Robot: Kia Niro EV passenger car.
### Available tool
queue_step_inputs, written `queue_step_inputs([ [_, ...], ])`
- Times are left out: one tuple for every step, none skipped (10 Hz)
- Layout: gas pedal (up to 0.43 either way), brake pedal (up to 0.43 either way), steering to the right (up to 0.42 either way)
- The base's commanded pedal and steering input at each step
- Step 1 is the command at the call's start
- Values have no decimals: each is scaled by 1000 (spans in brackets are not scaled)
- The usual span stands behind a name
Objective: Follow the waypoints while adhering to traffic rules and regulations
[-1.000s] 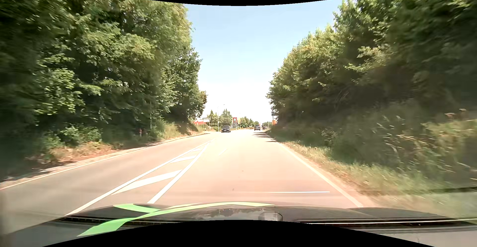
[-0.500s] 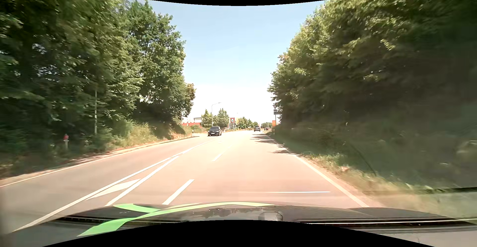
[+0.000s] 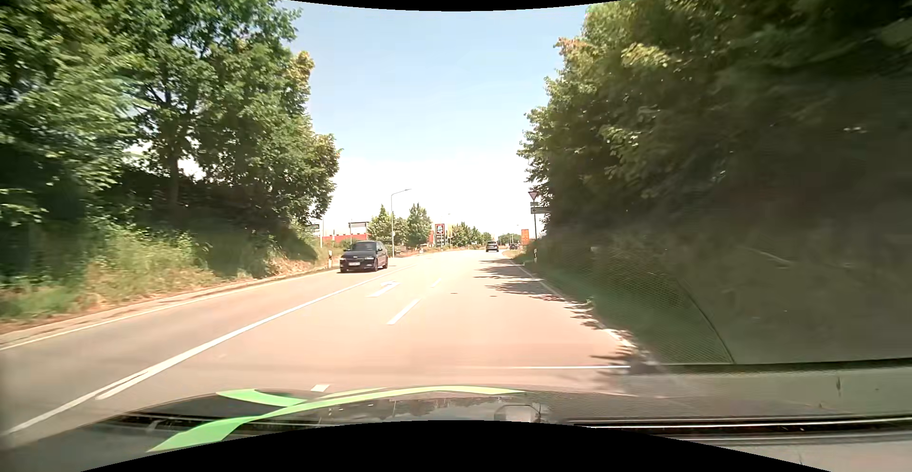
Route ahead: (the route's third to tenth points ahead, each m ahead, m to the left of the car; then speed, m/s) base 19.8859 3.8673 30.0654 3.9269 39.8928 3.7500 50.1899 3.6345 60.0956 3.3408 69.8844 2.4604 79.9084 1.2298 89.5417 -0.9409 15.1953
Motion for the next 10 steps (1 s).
queue_step_inputs([
  [169, 0, 0],
  [177, 0, 0],
  [177, 0, -1],
  [177, 0, -1],
  [157, 0, -1],
  [130, 0, -1],
  [118, 0, -1],
  [118, 0, -2],
  [118, 0, -2],
  [118, 0, -4],
])
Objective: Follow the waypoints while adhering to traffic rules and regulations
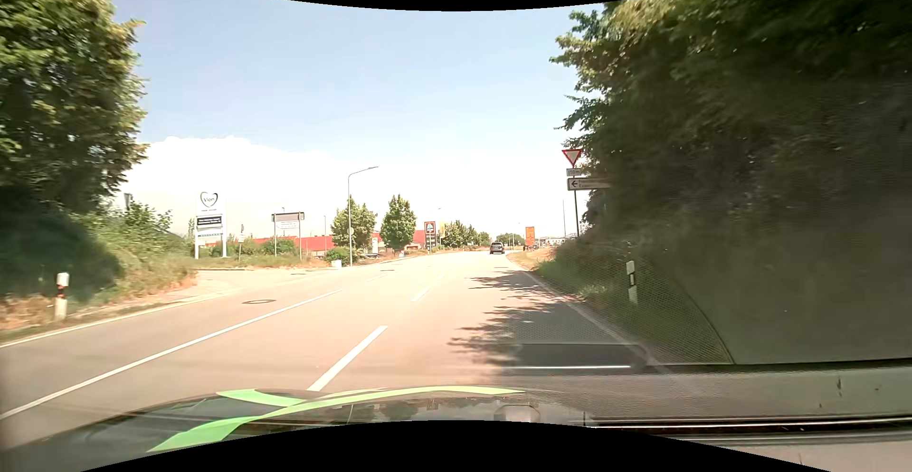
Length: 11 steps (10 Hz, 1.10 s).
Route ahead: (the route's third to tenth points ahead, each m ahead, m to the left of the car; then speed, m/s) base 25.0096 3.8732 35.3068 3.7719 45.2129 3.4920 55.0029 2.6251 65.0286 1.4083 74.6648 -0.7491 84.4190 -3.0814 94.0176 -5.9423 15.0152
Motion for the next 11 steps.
queue_step_inputs([
  [150, 0, -4],
  [169, 0, -4],
  [169, 0, -4],
  [177, 0, -4],
  [189, 0, -4],
  [189, 0, -4],
  [197, 0, -3],
  [197, 0, -4],
  [177, 0, -4],
  [157, 0, -4],
  [157, 0, -4],
])
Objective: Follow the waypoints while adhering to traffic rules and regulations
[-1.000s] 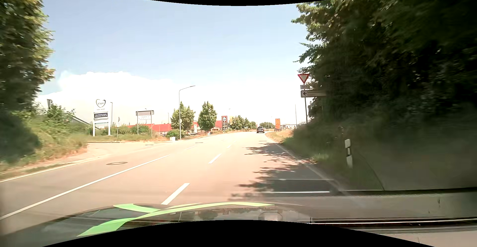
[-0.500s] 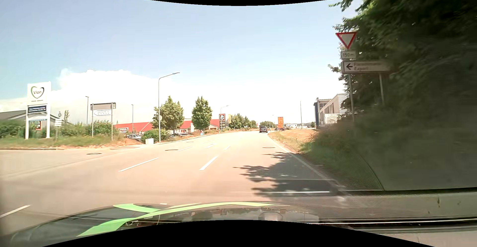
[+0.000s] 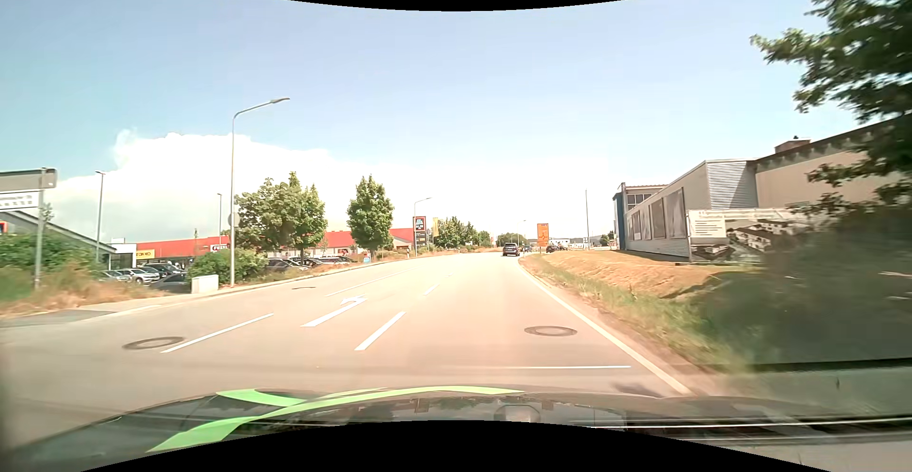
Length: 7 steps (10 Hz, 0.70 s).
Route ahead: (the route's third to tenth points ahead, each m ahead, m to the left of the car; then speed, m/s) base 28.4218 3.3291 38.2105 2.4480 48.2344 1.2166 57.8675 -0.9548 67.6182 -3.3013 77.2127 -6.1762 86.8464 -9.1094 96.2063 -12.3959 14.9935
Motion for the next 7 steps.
queue_step_inputs([
  [157, 0, -3],
  [157, 0, -2],
  [157, 0, -1],
  [138, 0, 0],
  [98, 0, 0],
  [79, 0, 2],
  [79, 0, 4],
])
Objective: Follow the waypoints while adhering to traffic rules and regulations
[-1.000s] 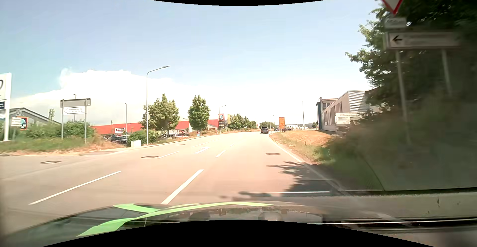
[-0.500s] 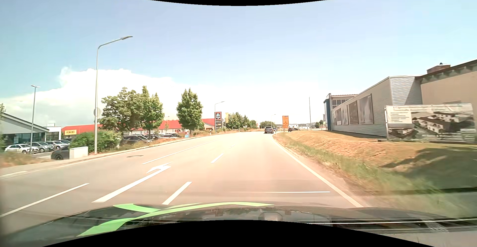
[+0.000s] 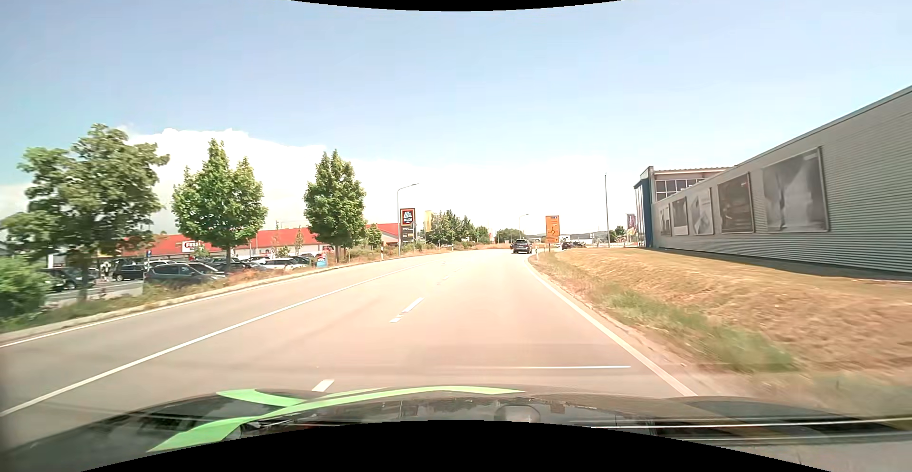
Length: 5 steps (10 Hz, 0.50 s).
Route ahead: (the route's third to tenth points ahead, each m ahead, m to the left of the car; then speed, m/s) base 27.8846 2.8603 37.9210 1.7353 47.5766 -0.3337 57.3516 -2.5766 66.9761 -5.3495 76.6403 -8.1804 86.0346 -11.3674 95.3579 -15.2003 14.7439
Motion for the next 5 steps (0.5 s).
queue_step_inputs([
  [59, 0, 5],
  [59, 0, 7],
  [39, 0, 7],
  [20, 0, 8],
  [8, 0, 9],
])
